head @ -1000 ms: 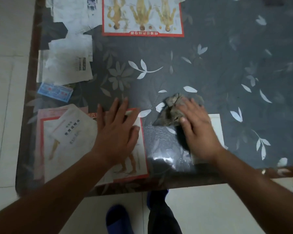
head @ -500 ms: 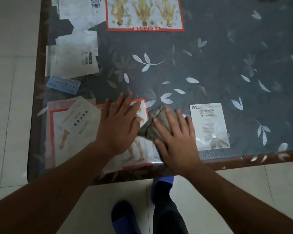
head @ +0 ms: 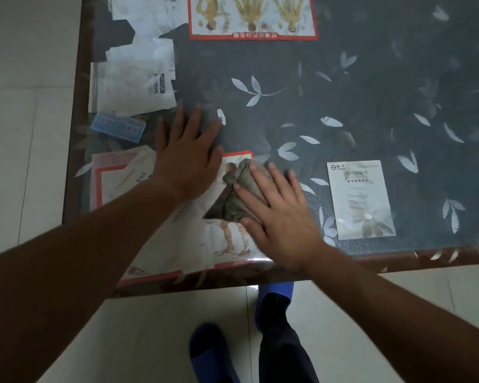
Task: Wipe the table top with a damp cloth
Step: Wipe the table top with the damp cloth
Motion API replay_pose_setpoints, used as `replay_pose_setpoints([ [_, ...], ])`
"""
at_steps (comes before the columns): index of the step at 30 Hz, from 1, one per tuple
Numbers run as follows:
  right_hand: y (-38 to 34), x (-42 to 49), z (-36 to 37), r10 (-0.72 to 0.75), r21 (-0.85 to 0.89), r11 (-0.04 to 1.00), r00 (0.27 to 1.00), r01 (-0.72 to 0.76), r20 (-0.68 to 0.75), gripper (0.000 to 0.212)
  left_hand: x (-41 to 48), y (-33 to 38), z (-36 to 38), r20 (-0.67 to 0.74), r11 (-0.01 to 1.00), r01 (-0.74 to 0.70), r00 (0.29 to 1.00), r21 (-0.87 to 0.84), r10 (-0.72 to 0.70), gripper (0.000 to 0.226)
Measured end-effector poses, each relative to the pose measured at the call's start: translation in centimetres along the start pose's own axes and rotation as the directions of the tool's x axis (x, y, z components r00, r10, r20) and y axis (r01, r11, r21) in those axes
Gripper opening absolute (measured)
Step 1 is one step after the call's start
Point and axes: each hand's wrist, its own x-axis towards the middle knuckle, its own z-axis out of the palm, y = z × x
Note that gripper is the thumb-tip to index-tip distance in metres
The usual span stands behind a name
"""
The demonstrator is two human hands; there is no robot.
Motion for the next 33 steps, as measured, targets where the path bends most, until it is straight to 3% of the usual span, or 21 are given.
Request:
replay_pose_setpoints([
  [3,4.0,3.1,-1.0,-0.018,-0.041,0.999,1.000,0.019,0.014,0.056,0.4,-0.2,0.4,0.013,1.000,0.000,1.000,0.019,-0.001,0.061],
  [5,7.7,6.9,-1.9,0.162,-0.046,0.985,0.986,-0.164,-0.035,0.056,0.4,-0.3,0.6,0.001,1.000,0.006,1.000,0.019,-0.006,0.062],
  [8,11.2,12.2,-2.7,0.468,0.028,0.884,0.883,-0.467,-0.034,0.057,0.5,-0.4,0.6,-0.012,1.000,0.025,1.000,-0.013,-0.026,0.059],
  [10,9.8,13.5,-2.6,0.508,0.043,0.861,0.861,-0.507,-0.025,0.058,0.6,-0.3,0.5,-0.023,0.999,0.033,0.999,-0.035,-0.034,0.054],
  [13,5.1,10.6,-1.6,0.202,0.005,0.979,0.979,-0.202,-0.029,0.058,0.9,-0.1,-0.1,-0.065,0.999,0.034,0.997,-0.024,-0.035,0.050],
  [16,5.9,8.5,-1.9,-0.064,-0.002,0.998,0.996,0.064,0.060,0.056,2.4,-0.1,-0.7,-0.105,0.999,0.050,0.993,-0.016,-0.051,0.047],
  [18,9.6,10.9,-2.5,-0.005,-0.017,1.000,0.998,0.006,0.068,0.058,3.7,-0.1,-0.7,-0.072,0.997,0.064,0.995,-0.042,-0.067,0.049],
  [21,15.4,17.4,-3.5,0.319,0.012,0.948,0.948,-0.319,0.012,0.062,5.5,-0.3,-0.3,-0.025,0.991,0.132,0.991,-0.037,-0.133,0.058],
  [23,16.0,21.0,-3.7,0.423,0.037,0.905,0.906,-0.423,-0.001,0.063,6.1,-0.3,-0.5,-0.007,0.987,0.160,0.987,-0.032,-0.160,0.063],
  [25,13.9,22.0,-3.3,0.328,0.035,0.944,0.945,-0.327,-0.003,0.060,6.2,-0.1,-0.9,0.018,0.984,0.177,0.984,-0.023,-0.177,0.067],
  [27,11.4,20.3,-2.5,0.054,0.007,0.999,0.998,-0.054,0.012,0.058,6.1,-0.1,-1.4,0.041,0.983,0.185,0.982,0.011,-0.186,0.070],
  [29,11.1,18.2,-2.4,-0.160,-0.006,0.987,0.985,0.161,0.070,0.056,6.3,-0.2,-1.9,0.041,0.982,0.187,0.981,0.026,-0.188,0.072],
  [31,13.3,19.2,-3.2,-0.198,0.002,0.980,0.973,0.200,0.118,0.057,6.6,-0.4,-2.5,0.021,0.981,0.194,0.981,-0.002,-0.194,0.074],
  [33,16.0,22.8,-3.8,-0.054,-0.015,0.998,0.994,0.055,0.091,0.058,7.2,-0.8,-2.8,0.012,0.983,0.185,0.983,-0.013,-0.185,0.075],
])
